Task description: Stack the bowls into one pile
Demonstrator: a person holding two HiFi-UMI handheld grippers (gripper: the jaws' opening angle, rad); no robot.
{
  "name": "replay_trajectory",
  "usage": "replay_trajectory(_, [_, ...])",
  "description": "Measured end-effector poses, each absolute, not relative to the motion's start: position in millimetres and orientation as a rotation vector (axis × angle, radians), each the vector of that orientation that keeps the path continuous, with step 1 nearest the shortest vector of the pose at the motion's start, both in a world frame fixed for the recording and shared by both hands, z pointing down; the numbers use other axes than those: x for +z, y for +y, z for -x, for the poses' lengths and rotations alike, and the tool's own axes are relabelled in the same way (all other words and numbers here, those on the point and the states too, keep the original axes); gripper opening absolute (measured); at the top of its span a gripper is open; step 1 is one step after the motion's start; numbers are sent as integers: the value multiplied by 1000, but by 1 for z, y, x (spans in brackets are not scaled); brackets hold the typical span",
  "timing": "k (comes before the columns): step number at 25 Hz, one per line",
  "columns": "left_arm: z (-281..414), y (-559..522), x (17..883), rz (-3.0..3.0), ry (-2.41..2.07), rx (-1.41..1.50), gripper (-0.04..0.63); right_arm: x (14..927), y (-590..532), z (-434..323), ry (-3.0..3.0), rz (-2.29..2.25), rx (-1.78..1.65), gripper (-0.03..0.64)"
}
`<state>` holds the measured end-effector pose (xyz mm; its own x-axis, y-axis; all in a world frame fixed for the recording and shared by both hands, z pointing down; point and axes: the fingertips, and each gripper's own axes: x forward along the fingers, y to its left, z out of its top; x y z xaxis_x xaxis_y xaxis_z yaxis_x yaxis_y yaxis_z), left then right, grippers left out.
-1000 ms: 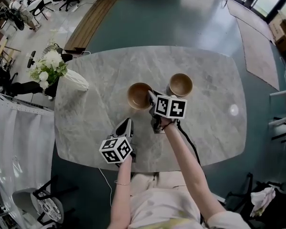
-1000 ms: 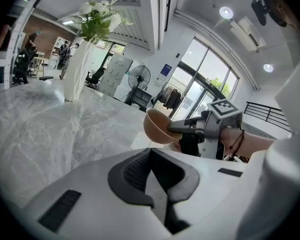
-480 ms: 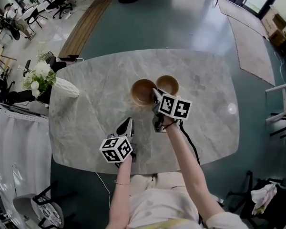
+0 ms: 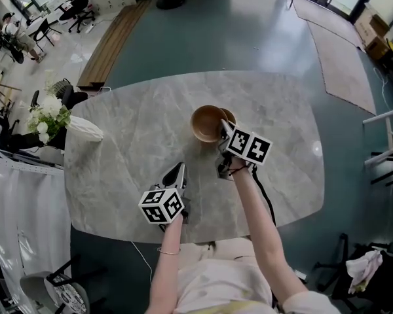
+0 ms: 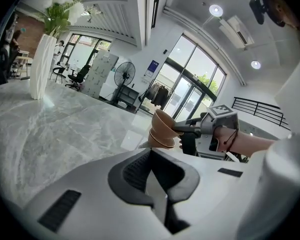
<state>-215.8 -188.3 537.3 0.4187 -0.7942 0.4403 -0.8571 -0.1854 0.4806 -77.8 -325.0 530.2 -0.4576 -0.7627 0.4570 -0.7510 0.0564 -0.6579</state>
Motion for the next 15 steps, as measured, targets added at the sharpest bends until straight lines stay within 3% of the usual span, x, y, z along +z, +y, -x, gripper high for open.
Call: replay_trajectory(15, [204,-202,548,-1996,-1360,156,0,559,-344,35,2196,1833,-1405,49])
